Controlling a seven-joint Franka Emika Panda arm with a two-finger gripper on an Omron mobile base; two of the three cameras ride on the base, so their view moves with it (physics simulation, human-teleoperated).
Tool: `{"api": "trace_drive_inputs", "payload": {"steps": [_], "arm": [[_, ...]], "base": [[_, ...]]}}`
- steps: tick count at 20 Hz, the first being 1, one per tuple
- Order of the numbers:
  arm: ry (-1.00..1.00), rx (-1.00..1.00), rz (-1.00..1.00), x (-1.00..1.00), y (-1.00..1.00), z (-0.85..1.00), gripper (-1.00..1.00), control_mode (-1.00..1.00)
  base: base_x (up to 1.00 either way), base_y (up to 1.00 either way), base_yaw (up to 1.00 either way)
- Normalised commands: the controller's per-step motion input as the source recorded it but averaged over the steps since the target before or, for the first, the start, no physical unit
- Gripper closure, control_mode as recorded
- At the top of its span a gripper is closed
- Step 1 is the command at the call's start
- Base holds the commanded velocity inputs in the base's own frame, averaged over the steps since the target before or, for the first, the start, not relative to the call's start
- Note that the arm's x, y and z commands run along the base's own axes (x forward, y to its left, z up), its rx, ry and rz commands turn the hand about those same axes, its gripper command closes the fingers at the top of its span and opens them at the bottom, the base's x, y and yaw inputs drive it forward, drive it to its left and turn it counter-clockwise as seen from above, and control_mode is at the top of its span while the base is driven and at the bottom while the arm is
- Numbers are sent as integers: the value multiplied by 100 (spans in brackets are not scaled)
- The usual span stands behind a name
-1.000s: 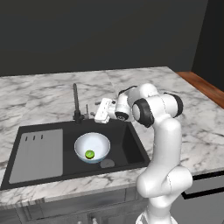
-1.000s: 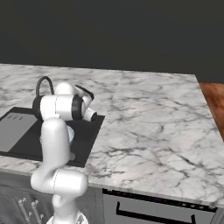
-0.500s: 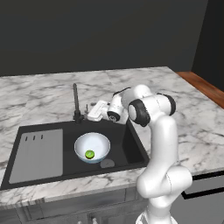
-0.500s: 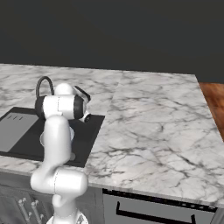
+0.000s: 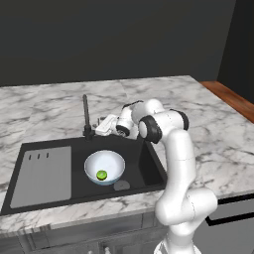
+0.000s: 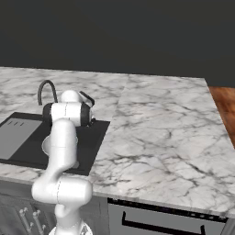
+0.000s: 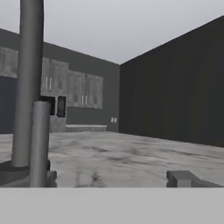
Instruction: Pick the kiwi from the cabinet and place it in the bowl. Then pick the bowl and place it in the sink. Then turn on the sink facuet.
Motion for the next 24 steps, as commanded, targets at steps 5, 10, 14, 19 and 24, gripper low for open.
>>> {"api": "trace_drive_inputs", "payload": {"steps": [5, 10, 14, 19, 24], "arm": [[3, 0, -5, 41, 14, -15, -100, -100], [5, 0, -8, 19, 0, 1, -100, -100], [4, 0, -11, 9, 0, 15, -100, -100], [7, 3, -12, 0, -1, 13, 100, -100], [8, 7, -11, 0, -42, -2, 100, -100]], "base": [[0, 0, 0], [0, 0, 0], [0, 0, 0], [0, 0, 0], [0, 0, 0]]}}
